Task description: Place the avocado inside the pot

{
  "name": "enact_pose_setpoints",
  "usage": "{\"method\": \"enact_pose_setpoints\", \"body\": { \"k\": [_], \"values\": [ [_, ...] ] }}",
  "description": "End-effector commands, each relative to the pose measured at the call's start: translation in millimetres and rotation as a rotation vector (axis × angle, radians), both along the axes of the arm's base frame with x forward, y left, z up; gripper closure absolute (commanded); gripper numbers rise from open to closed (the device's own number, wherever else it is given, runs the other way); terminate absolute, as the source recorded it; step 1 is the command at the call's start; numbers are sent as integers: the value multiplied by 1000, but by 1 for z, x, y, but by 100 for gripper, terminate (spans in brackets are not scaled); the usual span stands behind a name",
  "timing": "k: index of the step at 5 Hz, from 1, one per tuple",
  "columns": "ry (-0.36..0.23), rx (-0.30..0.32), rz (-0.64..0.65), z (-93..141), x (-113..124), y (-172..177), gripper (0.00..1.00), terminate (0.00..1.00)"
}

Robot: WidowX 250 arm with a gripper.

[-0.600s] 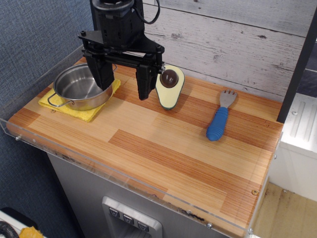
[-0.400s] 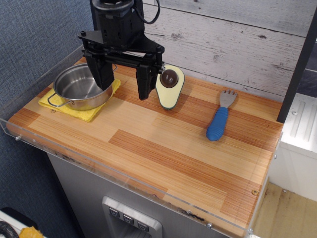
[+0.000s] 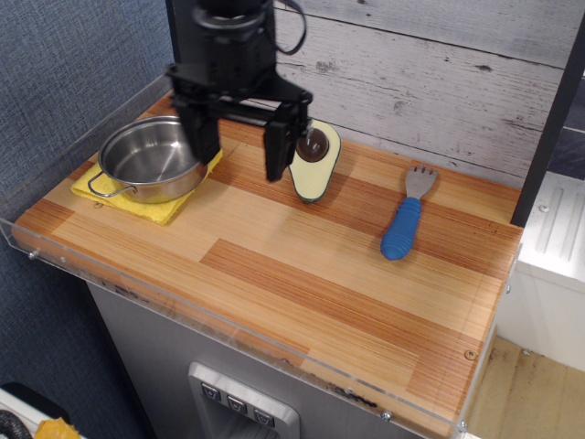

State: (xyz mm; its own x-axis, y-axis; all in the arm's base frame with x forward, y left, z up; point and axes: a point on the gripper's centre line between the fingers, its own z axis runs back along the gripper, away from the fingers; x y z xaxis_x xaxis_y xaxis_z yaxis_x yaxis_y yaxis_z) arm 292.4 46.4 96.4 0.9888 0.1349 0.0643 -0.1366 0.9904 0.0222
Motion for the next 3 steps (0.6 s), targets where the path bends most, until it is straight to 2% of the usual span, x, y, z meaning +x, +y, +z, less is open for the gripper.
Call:
{"method": "enact_pose_setpoints", "body": {
  "k": [1,2,3],
  "values": [
    [-174,40,-93,9,73,13,0,0],
    [-182,20,-132,10,81,5,0,0],
    [-178,19,-113,6,75,-2,0,0]
  ]
}}
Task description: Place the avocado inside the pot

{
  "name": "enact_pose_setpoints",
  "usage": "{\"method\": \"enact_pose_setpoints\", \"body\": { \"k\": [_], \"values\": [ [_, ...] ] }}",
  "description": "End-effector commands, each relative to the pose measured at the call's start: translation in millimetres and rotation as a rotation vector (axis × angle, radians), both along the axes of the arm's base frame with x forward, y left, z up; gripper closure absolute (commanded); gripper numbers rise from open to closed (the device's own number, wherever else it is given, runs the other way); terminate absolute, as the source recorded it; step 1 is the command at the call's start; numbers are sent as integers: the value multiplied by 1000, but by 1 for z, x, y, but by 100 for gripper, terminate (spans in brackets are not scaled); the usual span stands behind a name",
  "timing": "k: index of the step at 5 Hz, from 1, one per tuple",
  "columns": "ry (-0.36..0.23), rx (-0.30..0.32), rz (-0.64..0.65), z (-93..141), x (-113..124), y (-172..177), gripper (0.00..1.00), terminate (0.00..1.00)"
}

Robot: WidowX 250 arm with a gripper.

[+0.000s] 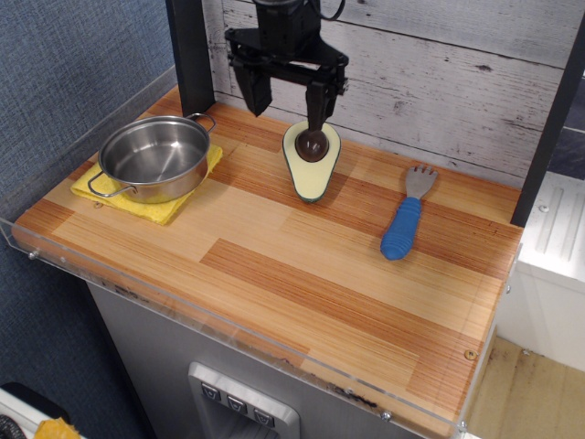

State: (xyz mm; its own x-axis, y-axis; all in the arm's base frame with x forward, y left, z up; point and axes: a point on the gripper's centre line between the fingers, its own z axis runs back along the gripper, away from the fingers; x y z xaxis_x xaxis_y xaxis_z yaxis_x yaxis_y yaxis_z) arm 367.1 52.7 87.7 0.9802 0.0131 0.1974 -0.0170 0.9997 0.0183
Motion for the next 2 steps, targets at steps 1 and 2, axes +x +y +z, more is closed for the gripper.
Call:
{"method": "enact_pose_setpoints", "body": {
  "k": [1,2],
  "values": [
    [-1,4,35,3,-5,-9,0,0],
    [32,-8,63,-16,-8,-7,0,0]
  ]
}}
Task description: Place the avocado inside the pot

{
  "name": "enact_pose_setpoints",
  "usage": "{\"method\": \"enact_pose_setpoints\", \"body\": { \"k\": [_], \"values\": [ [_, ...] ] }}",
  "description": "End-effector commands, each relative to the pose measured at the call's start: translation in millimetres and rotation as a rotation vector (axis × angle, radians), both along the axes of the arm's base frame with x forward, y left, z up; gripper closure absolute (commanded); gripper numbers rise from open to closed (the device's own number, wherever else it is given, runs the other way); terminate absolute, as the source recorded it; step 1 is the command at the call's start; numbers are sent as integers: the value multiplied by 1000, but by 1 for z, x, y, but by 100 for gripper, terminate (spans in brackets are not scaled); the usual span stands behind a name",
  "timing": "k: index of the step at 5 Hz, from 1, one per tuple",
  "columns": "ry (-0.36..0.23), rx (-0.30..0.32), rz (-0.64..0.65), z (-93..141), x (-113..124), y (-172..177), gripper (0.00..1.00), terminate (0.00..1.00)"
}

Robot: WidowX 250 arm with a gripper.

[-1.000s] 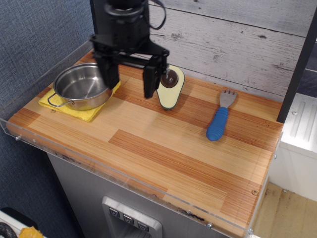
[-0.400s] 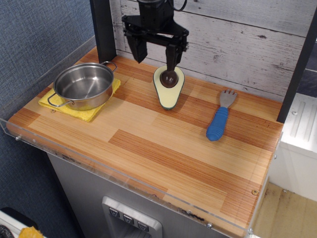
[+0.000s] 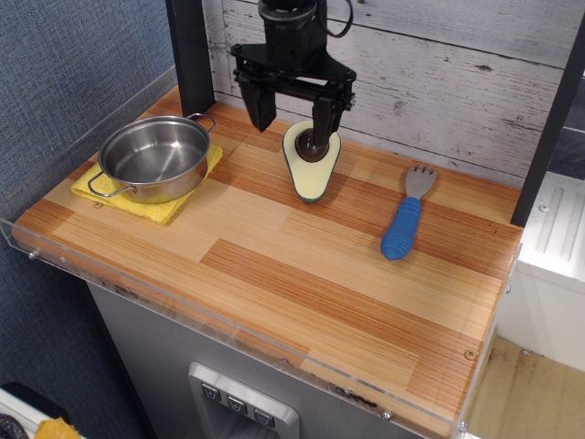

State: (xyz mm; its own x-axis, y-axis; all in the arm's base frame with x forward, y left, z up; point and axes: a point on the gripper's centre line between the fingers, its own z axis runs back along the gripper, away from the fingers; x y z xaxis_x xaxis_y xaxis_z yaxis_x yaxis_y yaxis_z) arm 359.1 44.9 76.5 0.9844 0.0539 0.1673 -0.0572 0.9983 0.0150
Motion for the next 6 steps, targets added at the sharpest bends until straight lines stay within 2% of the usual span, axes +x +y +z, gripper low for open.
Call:
{"method": "enact_pose_setpoints", "body": {
  "k": [1,2,4,5,6],
  "values": [
    [5,-2,27,-22,5,2,0,0],
    [15,29,13,-41,11,0,0,0],
    [-17,32,-8,-47,15,-13,0,0],
    [-15,29,-14,-50,15,-15,100,0],
    [0,47,-16,-54,14,-15,100,0]
  ]
}}
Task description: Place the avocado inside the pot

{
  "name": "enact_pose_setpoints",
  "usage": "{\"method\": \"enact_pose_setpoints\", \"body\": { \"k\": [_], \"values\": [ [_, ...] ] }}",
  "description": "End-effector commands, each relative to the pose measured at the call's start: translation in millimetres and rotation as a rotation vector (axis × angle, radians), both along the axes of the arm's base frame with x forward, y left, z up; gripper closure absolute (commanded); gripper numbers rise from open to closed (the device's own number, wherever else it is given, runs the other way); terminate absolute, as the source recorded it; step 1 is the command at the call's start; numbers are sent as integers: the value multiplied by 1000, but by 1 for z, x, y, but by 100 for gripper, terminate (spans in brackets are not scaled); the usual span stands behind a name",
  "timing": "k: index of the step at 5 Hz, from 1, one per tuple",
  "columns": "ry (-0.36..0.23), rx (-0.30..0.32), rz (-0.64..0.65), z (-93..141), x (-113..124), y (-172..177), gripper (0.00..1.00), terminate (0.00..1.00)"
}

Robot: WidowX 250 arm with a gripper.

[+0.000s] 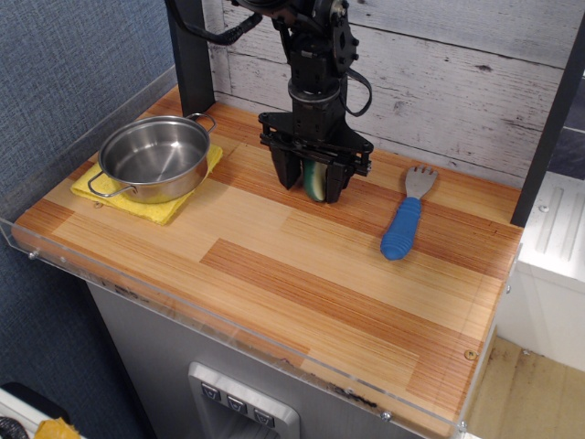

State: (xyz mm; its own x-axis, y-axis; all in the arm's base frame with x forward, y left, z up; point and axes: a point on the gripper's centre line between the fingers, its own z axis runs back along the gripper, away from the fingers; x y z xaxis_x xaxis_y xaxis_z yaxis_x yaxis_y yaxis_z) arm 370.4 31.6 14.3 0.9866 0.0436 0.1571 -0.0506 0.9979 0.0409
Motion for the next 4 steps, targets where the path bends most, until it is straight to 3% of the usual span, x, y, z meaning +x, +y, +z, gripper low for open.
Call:
{"method": "enact_pose_setpoints", "body": {
  "k": [1,2,3,4],
  "values": [
    [0,30,-9,7,1,-1,100,0],
    [5,21,-7,14,1,2,100,0],
    [-5,-52,-33,42,1,7,100,0],
    [-68,-75,-9,70,-9,19,100,0]
  ]
}}
